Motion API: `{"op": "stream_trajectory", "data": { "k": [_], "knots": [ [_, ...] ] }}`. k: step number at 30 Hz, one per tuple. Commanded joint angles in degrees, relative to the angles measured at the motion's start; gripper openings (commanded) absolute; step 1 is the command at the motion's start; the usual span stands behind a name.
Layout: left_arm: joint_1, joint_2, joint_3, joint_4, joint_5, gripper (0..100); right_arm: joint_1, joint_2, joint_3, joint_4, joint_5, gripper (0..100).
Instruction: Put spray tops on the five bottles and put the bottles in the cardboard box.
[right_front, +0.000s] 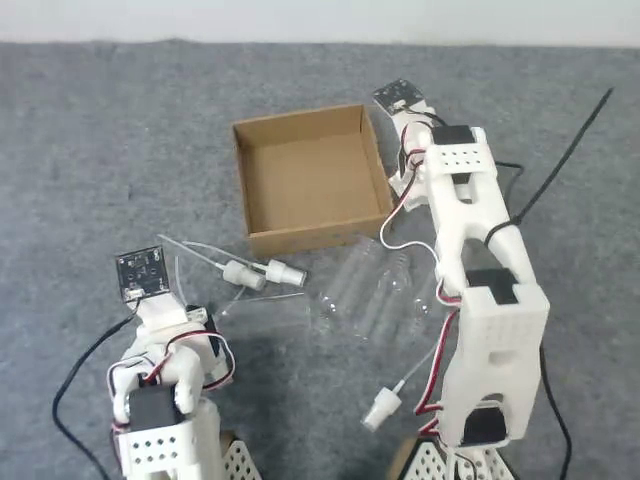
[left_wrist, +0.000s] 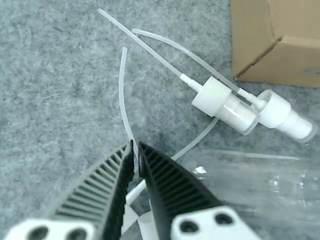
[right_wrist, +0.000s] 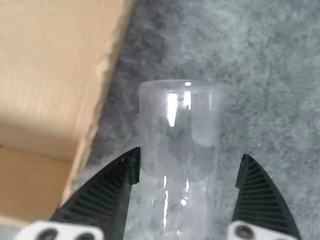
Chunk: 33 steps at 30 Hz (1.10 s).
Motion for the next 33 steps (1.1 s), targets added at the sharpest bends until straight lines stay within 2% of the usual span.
{"op": "stream_trajectory", "data": {
  "k": [1, 4, 9, 11, 25, 33],
  "knots": [
    [-0.09, -1.05, -0.75, 0.26, -0.35, 1, 2.07, 2.24, -7.12, -0.13, -0.35, 26.7],
    [-0.09, -1.05, -0.75, 0.26, -0.35, 1, 2.95, 4.79, -8.97, 0.31, -0.35, 23.6],
    [-0.09, -1.05, -0.75, 0.26, -0.35, 1, 3.65, 5.41, -10.29, 0.04, -0.35, 4.6],
    [-0.09, -1.05, -0.75, 0.26, -0.35, 1, 3.65, 5.23, -10.29, 0.04, -0.26, 0.7],
    [-0.09, -1.05, -0.75, 0.26, -0.35, 1, 6.81, -2.33, -10.29, 1.54, -1.23, 0.7],
    [-0.09, -1.05, -0.75, 0.26, -0.35, 1, 10.42, -5.85, -10.29, 1.19, -22.59, 0.9]
  ]
}}
